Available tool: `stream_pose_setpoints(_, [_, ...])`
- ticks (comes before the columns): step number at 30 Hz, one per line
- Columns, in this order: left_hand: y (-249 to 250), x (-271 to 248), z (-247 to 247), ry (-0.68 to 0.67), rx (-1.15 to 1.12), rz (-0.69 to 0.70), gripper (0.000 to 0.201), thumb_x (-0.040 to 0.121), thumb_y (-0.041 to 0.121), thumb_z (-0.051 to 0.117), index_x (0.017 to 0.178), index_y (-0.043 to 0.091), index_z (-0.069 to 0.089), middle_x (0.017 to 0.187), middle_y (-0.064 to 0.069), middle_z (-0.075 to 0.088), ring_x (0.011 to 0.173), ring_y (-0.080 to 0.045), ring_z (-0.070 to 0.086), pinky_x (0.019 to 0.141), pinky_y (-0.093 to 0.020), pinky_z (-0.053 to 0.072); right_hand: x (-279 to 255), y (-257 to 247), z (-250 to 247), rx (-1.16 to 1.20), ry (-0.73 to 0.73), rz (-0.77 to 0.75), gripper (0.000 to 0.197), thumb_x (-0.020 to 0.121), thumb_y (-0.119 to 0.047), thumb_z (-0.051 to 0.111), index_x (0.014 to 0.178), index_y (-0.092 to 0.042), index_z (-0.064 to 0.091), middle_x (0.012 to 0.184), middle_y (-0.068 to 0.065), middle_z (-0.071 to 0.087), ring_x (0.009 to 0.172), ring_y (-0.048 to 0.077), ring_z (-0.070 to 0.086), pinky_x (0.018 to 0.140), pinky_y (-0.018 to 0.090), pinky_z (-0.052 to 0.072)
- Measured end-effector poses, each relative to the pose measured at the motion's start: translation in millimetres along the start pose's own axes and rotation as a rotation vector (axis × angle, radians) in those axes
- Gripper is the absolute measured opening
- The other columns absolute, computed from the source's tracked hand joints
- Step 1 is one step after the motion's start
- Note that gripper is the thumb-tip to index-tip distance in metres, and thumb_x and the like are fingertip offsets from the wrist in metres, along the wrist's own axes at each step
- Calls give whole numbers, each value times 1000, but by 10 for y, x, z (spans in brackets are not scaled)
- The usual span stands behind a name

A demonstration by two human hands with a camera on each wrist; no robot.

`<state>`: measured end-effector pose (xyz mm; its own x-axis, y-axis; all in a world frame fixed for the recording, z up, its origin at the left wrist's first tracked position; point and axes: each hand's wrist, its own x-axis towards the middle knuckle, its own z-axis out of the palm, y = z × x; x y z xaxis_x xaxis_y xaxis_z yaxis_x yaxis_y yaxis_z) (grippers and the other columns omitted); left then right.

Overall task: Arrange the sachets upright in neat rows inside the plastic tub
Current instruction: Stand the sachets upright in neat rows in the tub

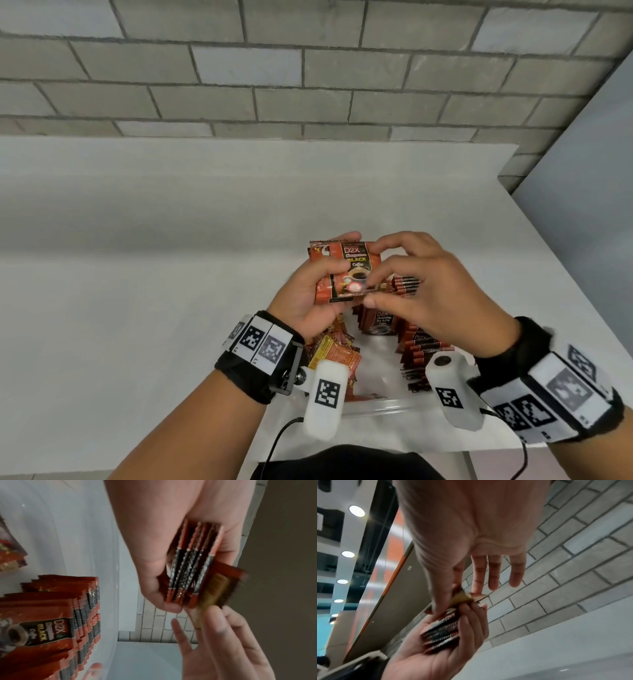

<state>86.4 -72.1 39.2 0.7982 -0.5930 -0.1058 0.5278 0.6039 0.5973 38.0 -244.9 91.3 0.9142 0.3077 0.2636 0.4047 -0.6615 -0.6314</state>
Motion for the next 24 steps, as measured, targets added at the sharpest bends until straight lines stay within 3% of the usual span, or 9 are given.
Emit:
stream_pose_setpoints(2, [29,4,-3,13,34,26,57,60,5,68,116,13,61,108,-14,68,91,-25,68,75,-36,56,-24,-25,0,-44,-32,1,24,73,-46,73,93,-33,70,122,-15,52,119,5,41,99,9,25])
stream_pose_setpoints(4, [52,3,-1,40,49,41,54,63,3,61,116,13,60,106,-14,68,88,-25,68,72,-35,56,-42,-144,-52,-36,14,-4,29,78,-53,62,101,-37,67,118,-18,50,118,3,41,97,8,27])
stream_pose_setpoints(7, [63,15,-2,68,90,58,57,63,3,60,119,14,60,106,-14,67,89,-23,66,75,-35,53,-55,-361,-129,46,-8,-66,29,82,-45,60,107,-30,66,108,-15,53,109,7,52,91,13,36])
stream_pose_setpoints(9, [63,19,7,66,122,65,57,62,3,61,118,14,60,102,-11,68,88,-22,65,76,-35,50,-8,-374,-136,-18,-25,-83,31,85,-42,59,113,-29,64,107,-13,53,104,6,53,89,13,38])
stream_pose_setpoints(11, [60,20,25,45,136,59,54,65,-2,58,117,12,59,99,-11,68,87,-23,65,73,-34,53,80,-260,-108,-135,14,-31,35,89,-36,59,123,-29,58,109,-13,49,101,4,49,86,6,34])
stream_pose_setpoints(14, [41,8,55,32,181,52,55,68,-8,56,120,10,57,104,-14,67,93,-27,65,78,-39,55,182,-95,-64,-162,-11,107,41,90,-28,62,131,-28,52,109,-14,47,93,0,46,77,0,32])
stream_pose_setpoints(17, [40,0,75,58,234,50,49,71,-5,58,117,12,59,103,-13,68,92,-27,66,78,-40,55,224,-24,-70,-90,-53,169,39,87,-25,66,123,-31,56,98,-17,54,83,4,54,72,7,40])
stream_pose_setpoints(21, [113,8,62,185,248,74,37,76,13,68,112,17,59,95,-8,65,88,-23,64,75,-37,55,181,72,-168,-12,-66,258,10,86,-22,67,93,-28,62,83,-15,63,76,2,57,67,14,42])
stream_pose_setpoints(24, [215,6,4,306,272,107,40,74,18,70,112,19,58,85,-5,63,75,-19,62,72,-34,51,123,140,-193,-102,-231,308,4,87,-23,65,87,-27,64,76,-14,64,70,4,59,66,21,45])
